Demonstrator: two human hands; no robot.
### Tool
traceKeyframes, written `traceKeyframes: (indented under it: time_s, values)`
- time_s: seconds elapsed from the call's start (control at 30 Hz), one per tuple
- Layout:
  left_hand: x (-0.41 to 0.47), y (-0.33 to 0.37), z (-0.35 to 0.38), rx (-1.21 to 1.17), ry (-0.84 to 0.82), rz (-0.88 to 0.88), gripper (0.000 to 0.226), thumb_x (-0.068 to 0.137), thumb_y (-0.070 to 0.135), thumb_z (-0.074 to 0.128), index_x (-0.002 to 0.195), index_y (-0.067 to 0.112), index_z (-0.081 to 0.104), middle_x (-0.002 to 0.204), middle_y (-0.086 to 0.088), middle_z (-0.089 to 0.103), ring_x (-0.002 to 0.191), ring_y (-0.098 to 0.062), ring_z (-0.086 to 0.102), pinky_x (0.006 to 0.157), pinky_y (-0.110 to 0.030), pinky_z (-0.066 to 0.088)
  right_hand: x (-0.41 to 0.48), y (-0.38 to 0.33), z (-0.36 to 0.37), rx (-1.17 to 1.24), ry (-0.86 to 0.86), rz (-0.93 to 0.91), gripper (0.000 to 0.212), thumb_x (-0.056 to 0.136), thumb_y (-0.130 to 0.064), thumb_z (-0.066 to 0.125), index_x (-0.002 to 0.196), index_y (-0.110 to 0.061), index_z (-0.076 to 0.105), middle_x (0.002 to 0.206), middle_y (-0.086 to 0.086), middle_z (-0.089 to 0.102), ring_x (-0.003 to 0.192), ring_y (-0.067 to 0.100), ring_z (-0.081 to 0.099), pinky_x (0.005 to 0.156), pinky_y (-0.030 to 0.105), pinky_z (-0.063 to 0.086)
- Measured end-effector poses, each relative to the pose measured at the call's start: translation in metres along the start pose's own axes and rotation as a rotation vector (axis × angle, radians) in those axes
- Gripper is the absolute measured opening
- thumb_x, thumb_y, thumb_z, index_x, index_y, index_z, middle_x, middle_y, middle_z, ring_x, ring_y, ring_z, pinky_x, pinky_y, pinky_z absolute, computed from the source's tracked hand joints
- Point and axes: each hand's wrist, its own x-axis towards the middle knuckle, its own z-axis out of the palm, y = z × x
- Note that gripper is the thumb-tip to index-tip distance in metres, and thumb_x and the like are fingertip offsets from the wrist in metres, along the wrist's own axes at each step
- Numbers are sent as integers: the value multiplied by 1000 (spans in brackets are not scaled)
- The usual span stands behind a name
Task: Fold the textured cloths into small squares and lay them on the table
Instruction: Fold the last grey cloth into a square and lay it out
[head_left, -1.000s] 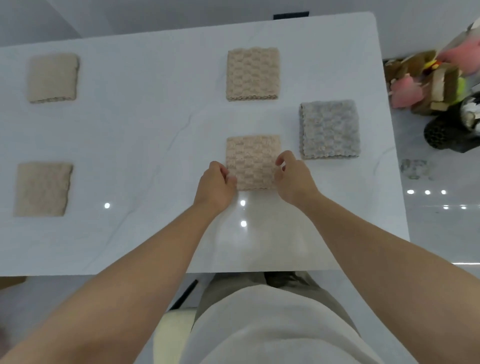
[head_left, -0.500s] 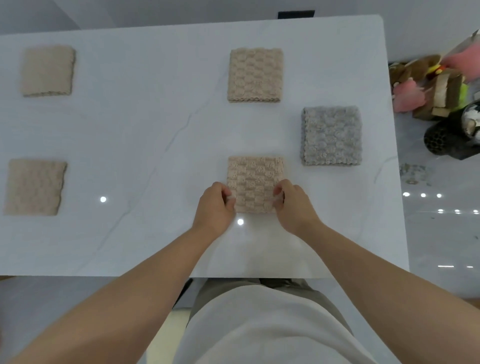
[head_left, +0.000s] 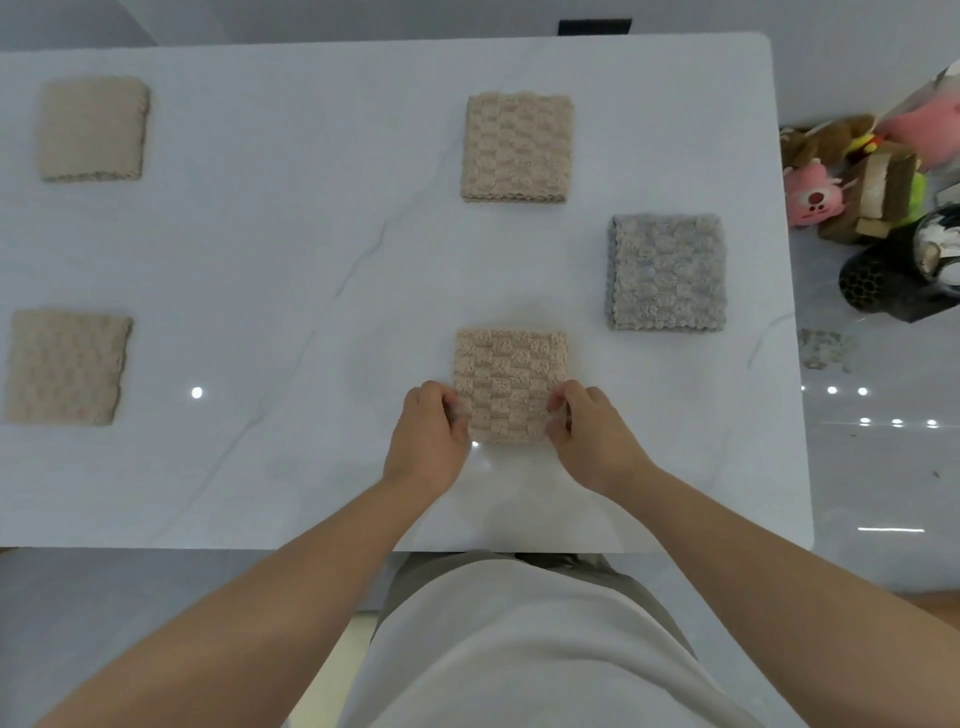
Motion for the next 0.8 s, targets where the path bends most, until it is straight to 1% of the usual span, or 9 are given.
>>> traceKeyframes:
  time_s: [0.03, 0.1, 0.13, 0.2, 0.27, 0.4, 0.53, 0.7, 0.8]
  values:
    - [-2, 1, -2, 74, 30, 57, 26, 98, 21, 63, 121, 14, 53, 128, -6, 52, 101, -21, 61, 84, -30, 51, -2, 1, -1, -60, 79, -33, 19, 100, -16, 53, 118, -13, 55, 119, 11, 50, 91, 23, 56, 79, 31, 47]
    - [1, 4, -7, 314, 122, 332, 50, 97, 31, 64, 139, 9, 48, 149, -11, 42, 127, -29, 53, 100, -37, 48, -2, 2, -2, -264, 272, -182, 25, 99, -18, 57, 123, -10, 57, 129, 15, 51, 110, 33, 56, 87, 45, 54]
    - [7, 5, -9, 418, 142, 481, 62, 97, 37, 63, 147, 6, 42, 158, -14, 36, 139, -31, 45, 109, -42, 43, 1, 2, -3, -351, 326, -257, 34, 99, -21, 57, 130, -8, 55, 138, 18, 50, 123, 37, 52, 97, 50, 51]
    - [24, 8, -11, 577, 73, 650, 79, 100, 49, 52, 159, 4, 25, 169, -13, 17, 155, -30, 22, 123, -45, 27, 10, -1, -5, -484, 253, -327, 55, 105, -32, 48, 152, -5, 37, 162, 18, 30, 150, 37, 28, 118, 50, 31]
    - [42, 10, -10, 755, -38, 679, 89, 101, 63, 36, 162, 3, 8, 171, -12, -1, 159, -29, 3, 127, -47, 15, 24, -2, -3, -612, 124, -342, 71, 107, -48, 30, 161, -6, 14, 170, 13, 4, 157, 30, 3, 126, 51, 13]
    - [65, 4, -3, 992, -225, 680, 108, 89, 81, 9, 159, 3, -15, 168, -13, -21, 156, -28, -19, 128, -48, 0, 43, 5, 4, -734, -37, -311, 92, 96, -71, 12, 161, -7, -1, 170, 10, -5, 157, 27, -6, 125, 55, 9]
    - [73, -9, -3, 987, -216, 732, 111, 86, 85, 7, 157, 6, -23, 167, -11, -27, 155, -26, -23, 127, -51, -2, 50, 16, 6, -760, -40, -334, 96, 95, -75, 11, 162, -8, -3, 170, 8, -8, 157, 25, -10, 125, 57, 8]
    - [78, -15, -3, 932, -224, 766, 118, 84, 90, 15, 160, 4, -15, 169, -13, -19, 157, -27, -17, 126, -55, 4, 55, 22, 7, -764, -66, -381, 97, 95, -77, 7, 160, -9, -14, 168, 10, -19, 155, 26, -20, 125, 58, 2]
    - [78, -15, -9, 955, -226, 779, 128, 76, 95, 10, 158, 0, -16, 168, -17, -18, 156, -31, -17, 127, -54, -2, 53, 24, 0, -774, -61, -422, 104, 91, -83, 13, 160, -9, -12, 169, 11, -15, 155, 26, -17, 124, 60, 0]
